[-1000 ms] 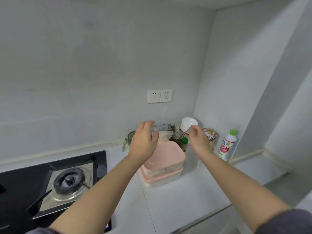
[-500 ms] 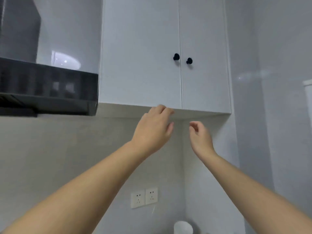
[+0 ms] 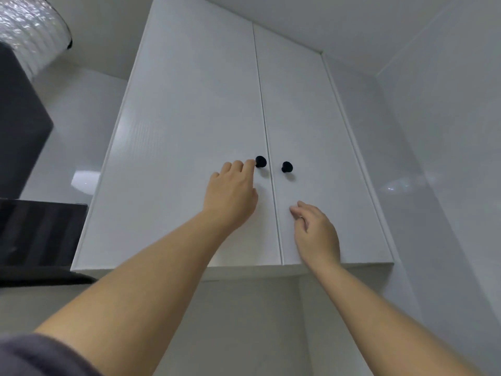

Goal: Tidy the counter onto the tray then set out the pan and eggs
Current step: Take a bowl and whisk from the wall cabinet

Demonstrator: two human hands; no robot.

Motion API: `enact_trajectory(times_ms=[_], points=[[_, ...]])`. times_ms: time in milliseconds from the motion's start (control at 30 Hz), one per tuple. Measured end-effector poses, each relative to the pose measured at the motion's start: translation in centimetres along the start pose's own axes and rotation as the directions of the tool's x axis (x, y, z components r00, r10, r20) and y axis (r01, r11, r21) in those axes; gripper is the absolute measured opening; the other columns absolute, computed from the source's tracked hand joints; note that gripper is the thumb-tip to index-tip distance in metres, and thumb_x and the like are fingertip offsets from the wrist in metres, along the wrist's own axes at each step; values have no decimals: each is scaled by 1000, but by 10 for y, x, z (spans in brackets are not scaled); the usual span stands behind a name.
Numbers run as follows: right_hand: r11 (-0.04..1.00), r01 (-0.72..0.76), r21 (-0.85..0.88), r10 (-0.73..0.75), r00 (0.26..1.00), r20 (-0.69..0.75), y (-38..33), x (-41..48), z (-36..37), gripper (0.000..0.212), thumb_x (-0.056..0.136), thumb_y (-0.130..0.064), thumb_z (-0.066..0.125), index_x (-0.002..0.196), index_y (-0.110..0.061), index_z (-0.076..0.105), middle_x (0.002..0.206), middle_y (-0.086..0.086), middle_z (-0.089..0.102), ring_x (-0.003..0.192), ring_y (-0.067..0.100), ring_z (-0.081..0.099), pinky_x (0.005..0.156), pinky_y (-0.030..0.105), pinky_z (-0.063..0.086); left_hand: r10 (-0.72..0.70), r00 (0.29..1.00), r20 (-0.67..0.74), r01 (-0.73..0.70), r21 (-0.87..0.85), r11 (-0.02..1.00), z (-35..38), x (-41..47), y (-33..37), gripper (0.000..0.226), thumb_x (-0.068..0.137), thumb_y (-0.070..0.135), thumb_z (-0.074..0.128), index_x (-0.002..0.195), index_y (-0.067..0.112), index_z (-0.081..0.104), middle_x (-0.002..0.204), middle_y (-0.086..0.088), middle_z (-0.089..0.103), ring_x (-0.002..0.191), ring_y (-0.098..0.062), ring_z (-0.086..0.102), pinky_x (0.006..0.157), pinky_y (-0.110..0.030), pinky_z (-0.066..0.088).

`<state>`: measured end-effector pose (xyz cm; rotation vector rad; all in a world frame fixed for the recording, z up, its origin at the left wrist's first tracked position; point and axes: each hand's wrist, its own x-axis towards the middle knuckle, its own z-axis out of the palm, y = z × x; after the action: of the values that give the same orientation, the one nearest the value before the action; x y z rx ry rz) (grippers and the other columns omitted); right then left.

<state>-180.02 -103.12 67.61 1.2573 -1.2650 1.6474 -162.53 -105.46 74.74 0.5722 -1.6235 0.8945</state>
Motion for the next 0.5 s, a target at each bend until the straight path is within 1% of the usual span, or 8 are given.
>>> enact_trajectory(times_ms=[100, 167, 233, 300, 367, 433, 500], points=[[997, 68, -37, -71, 993, -96, 12, -3, 12, 40, 92, -6, 43, 122, -20, 66, 139, -5, 55, 130, 12, 46, 108, 35, 35, 2, 1000, -29, -1, 48, 999, 12, 27, 8, 47, 92, 19, 44, 138, 18, 34, 118, -5, 49, 100, -26, 48, 71, -32, 30], [995, 87, -40, -92, 984, -151, 16, -3, 19, 42, 89, -6, 41, 119, -19, 68, 137, -4, 57, 128, 15, 49, 103, 35, 33, 12, 1000, -5, -11, 113, 994, 18, 40, 14, 45, 93, 18, 44, 137, 19, 36, 116, -5, 48, 90, -26, 48, 69, -32, 28], [995, 91, -26, -95, 973, -208, 16, -3, 25, 46, 83, -11, 37, 115, -19, 70, 133, -3, 60, 125, 17, 53, 99, 33, 33, 8, 1000, -3, -8, 149, 989, 22, 51, 16, 34, 93, 14, 45, 126, 17, 44, 108, -5, 48, 77, -24, 42, 65, -32, 27], [995, 95, -23, -98, 966, -238, 17, -4, 27, 48, 80, -12, 37, 113, -19, 71, 130, -1, 62, 123, 19, 55, 96, 33, 33, -22, 1000, 8, 21, 127, 992, 21, 59, 20, 26, 90, 7, 47, 114, 15, 48, 96, -4, 46, 69, -23, 41, 57, -30, 25], [994, 101, -32, -106, 961, -257, 18, -5, 28, 47, 79, -11, 39, 112, -18, 72, 129, 0, 63, 123, 21, 56, 96, 35, 35, -53, 998, 33, 50, 96, 994, 18, 64, 23, 24, 87, 2, 47, 107, 14, 47, 88, -3, 45, 67, -24, 43, 51, -28, 22], [997, 79, -14, -80, 965, -248, 15, -5, 29, 46, 80, -13, 39, 113, -18, 71, 131, 0, 62, 126, 21, 54, 99, 38, 35, -64, 997, 53, 60, 81, 995, 14, 66, 24, 24, 86, 1, 46, 106, 14, 48, 81, -1, 40, 70, -24, 44, 54, -28, 25], [998, 25, 50, -14, 979, -204, 8, -6, 25, 46, 83, -20, 37, 114, -17, 71, 134, 0, 60, 129, 20, 50, 103, 37, 33, -58, 995, 79, 52, 70, 996, 7, 68, 24, 25, 85, 1, 44, 106, 14, 48, 82, -1, 41, 73, -25, 45, 57, -30, 28]])
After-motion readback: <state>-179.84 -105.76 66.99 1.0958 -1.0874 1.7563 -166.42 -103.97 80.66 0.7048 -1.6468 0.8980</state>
